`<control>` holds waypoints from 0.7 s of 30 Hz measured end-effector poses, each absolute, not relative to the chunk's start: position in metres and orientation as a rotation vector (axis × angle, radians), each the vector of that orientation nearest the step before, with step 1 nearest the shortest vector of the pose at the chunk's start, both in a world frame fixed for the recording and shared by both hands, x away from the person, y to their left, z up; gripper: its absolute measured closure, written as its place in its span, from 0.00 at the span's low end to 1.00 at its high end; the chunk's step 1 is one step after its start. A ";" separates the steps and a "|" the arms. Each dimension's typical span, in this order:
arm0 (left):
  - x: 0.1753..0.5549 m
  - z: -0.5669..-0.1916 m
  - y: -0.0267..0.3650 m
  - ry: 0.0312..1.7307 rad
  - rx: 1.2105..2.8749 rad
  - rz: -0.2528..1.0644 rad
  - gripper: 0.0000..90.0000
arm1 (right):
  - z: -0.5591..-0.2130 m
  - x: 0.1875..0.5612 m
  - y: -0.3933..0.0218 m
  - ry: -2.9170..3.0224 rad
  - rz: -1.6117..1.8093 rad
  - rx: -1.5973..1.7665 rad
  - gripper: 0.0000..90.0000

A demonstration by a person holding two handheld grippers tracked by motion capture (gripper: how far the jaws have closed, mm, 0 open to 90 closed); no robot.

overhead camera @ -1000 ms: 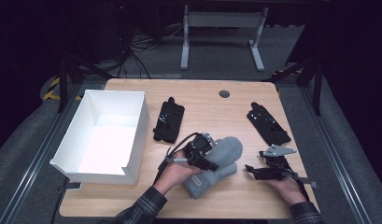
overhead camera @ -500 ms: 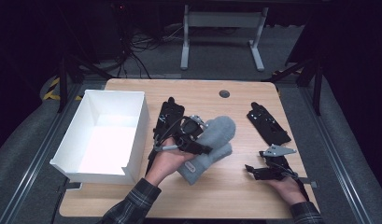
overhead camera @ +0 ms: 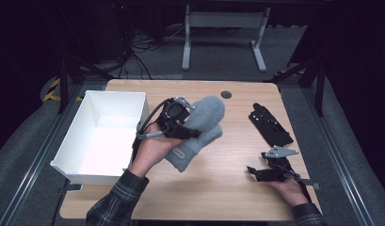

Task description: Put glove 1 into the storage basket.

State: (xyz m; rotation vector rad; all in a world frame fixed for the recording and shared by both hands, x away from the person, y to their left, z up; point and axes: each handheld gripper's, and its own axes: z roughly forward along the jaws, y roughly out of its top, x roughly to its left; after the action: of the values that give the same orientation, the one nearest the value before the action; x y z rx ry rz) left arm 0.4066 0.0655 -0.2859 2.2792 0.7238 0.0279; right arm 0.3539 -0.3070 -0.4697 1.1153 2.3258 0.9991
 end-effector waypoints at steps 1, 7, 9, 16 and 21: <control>0.406 -0.280 0.072 0.733 2.278 0.048 0.79 | -0.470 0.354 -0.307 2.326 1.000 1.114 0.16; 0.408 -0.264 0.091 0.758 2.272 0.084 0.79 | -0.470 0.354 -0.307 2.326 0.999 1.114 0.16; 0.410 -0.259 0.101 0.768 2.266 0.095 0.79 | -0.470 0.354 -0.307 2.326 0.999 1.113 0.16; 0.409 -0.245 0.142 0.853 2.207 0.167 0.79 | -0.470 0.355 -0.307 2.324 0.999 1.118 0.16; 0.409 -0.243 0.173 0.927 2.174 0.198 0.79 | -0.470 0.355 -0.307 2.323 0.999 1.117 0.16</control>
State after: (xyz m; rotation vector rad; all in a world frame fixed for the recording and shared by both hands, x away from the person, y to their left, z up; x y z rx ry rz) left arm 0.4090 0.1729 -0.2433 2.1742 0.9275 0.1982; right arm 0.3552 -0.3071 -0.4697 1.1170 2.3234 0.9988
